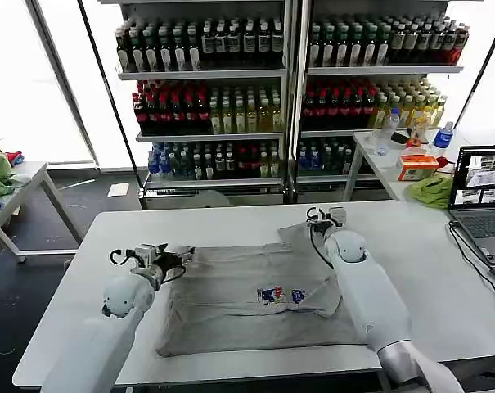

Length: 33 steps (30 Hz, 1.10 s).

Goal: Fold and organize the clothes.

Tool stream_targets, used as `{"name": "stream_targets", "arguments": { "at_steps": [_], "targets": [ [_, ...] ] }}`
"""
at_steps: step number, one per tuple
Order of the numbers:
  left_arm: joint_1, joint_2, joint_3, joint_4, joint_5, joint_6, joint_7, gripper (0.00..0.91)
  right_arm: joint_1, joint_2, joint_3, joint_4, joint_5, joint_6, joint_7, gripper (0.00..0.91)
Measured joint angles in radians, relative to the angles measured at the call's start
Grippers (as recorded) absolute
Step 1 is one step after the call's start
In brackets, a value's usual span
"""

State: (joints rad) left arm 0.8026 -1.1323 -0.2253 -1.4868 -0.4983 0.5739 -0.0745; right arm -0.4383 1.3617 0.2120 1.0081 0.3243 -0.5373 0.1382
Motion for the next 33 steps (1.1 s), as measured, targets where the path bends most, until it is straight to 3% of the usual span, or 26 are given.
{"name": "stream_targets", "arguments": {
  "at_steps": [14,16,18,19,21,22,23,24,26,28,30,33],
  "targets": [
    [-0.004,-0.005,-0.001,0.019,-0.003,0.000,0.000,0.907,-0.012,0.005,-0.003,0.001,-0.001,-0.007,0.006,0.907],
    [-0.005,-0.008,0.000,0.022,-0.005,0.000,0.000,0.736,-0.016,0.007,-0.002,0.004,-0.001,-0.008,0.009,0.907],
    [-0.005,-0.011,0.004,0.024,-0.005,0.000,0.000,0.625,-0.020,0.008,0.000,0.007,-0.001,-0.008,0.012,0.887],
    [-0.004,-0.012,0.006,0.024,-0.005,0.001,0.000,0.564,-0.022,0.008,0.001,0.009,-0.001,-0.009,0.013,0.806],
    [-0.001,-0.014,0.010,0.025,-0.004,0.001,0.000,0.403,-0.027,0.010,0.004,0.013,-0.001,-0.010,0.014,0.756],
    [0.000,-0.014,0.012,0.026,-0.003,0.001,0.001,0.171,-0.029,0.009,0.005,0.016,-0.001,-0.011,0.014,0.675],
    [0.001,-0.015,0.012,0.026,-0.003,0.001,0.001,0.111,-0.033,0.008,0.004,0.019,-0.001,-0.011,0.014,0.635],
    [0.002,-0.015,0.012,0.027,-0.003,0.001,0.001,0.071,-0.036,0.006,0.004,0.021,-0.001,-0.011,0.014,0.464],
    [0.003,-0.015,0.012,0.028,-0.003,0.001,0.002,0.040,-0.043,0.003,0.003,0.029,-0.001,-0.014,0.015,0.322],
    [0.003,-0.014,0.011,0.030,-0.003,0.000,0.001,0.010,-0.049,0.002,0.004,0.033,-0.001,-0.015,0.018,0.060],
    [0.004,-0.014,0.011,0.031,-0.002,0.000,0.001,0.010,-0.054,0.002,0.006,0.037,-0.001,-0.016,0.021,0.000],
    [0.008,-0.013,0.011,0.028,-0.002,0.000,0.000,0.010,-0.063,0.002,0.009,0.044,-0.001,-0.018,0.025,0.000]
  ]
}}
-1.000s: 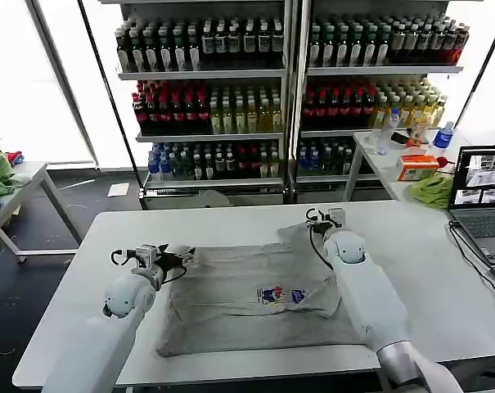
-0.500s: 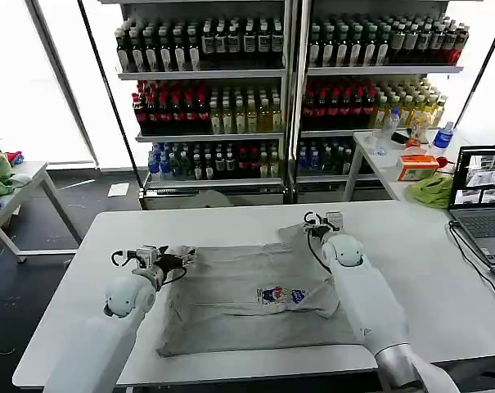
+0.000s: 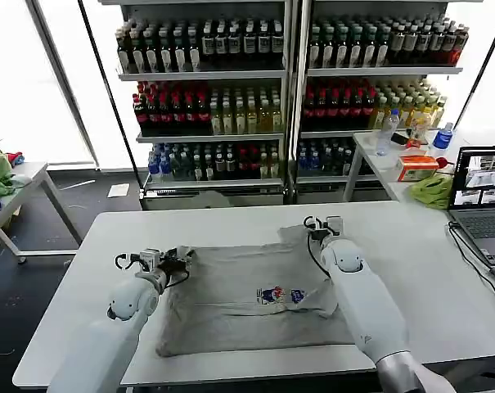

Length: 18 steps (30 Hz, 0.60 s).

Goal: Fold and organize the clothes.

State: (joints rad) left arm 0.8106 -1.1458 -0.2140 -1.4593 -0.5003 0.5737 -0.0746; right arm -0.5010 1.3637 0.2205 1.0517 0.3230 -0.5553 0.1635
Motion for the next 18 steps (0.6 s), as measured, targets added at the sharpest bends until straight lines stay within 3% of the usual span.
{"name": "stream_targets", "arguments": {
  "at_steps": [18],
  "targets": [
    [-0.001,-0.023,0.007,0.004,0.008,-0.016,0.000,0.010,-0.071,-0.035,0.019,0.097,0.026,-0.020,0.008,0.000]
  ]
}}
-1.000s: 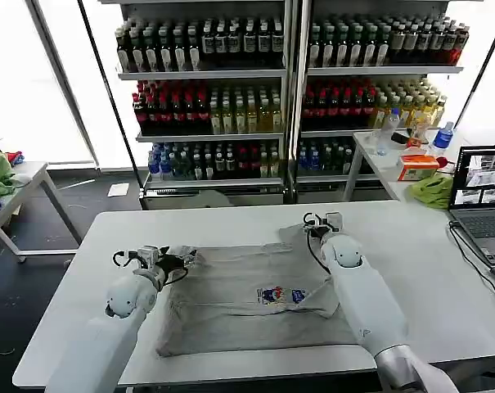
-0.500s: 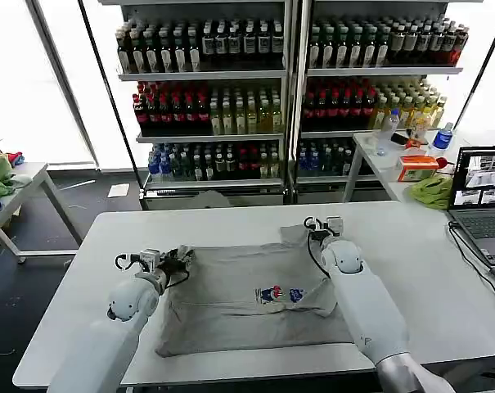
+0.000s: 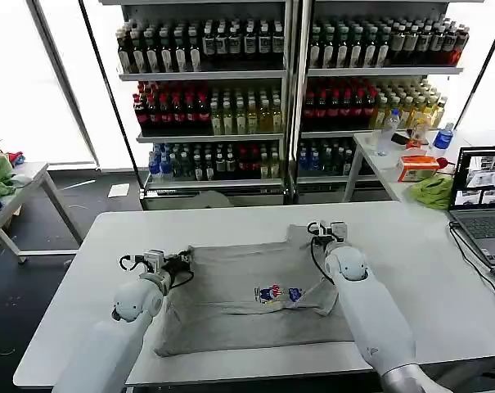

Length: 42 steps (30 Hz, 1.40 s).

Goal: Fold and organize the clothes.

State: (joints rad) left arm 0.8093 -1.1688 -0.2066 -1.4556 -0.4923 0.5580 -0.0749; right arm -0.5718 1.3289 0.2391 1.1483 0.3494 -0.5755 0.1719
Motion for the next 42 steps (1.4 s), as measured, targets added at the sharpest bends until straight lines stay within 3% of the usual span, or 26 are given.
{"name": "stream_targets", "arguments": {
  "at_steps": [16,42],
  "targets": [
    [0.029,0.005,-0.019,-0.041,0.007,-0.082,0.001,0.010,-0.070,-0.028,0.032,0.183,0.066,-0.008,0.022,0.000],
    [0.195,0.063,-0.088,-0.275,0.042,-0.092,-0.007,0.010,-0.266,-0.125,0.107,0.605,0.161,-0.006,0.082,0.000]
  ]
}}
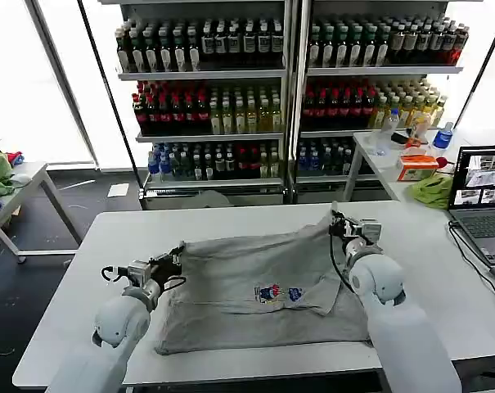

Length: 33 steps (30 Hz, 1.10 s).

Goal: Fold and organize the clothes.

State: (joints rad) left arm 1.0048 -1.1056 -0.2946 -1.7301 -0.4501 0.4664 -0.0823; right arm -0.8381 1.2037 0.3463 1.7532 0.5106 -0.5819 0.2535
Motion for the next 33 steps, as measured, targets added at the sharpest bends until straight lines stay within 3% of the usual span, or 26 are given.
{"name": "stream_targets", "arguments": {
  "at_steps": [14,33],
  "targets": [
    [0.147,0.017,-0.045,-0.143,0.015,-0.007,0.010,0.010,-0.215,-0.007,0.061,0.161,-0.005,0.002,0.014,0.000],
    [0.321,-0.007,-0.083,-0.220,0.063,-0.022,0.027,0.010,-0.433,0.012,0.119,0.255,-0.040,0.004,0.034,0.000]
  ]
}}
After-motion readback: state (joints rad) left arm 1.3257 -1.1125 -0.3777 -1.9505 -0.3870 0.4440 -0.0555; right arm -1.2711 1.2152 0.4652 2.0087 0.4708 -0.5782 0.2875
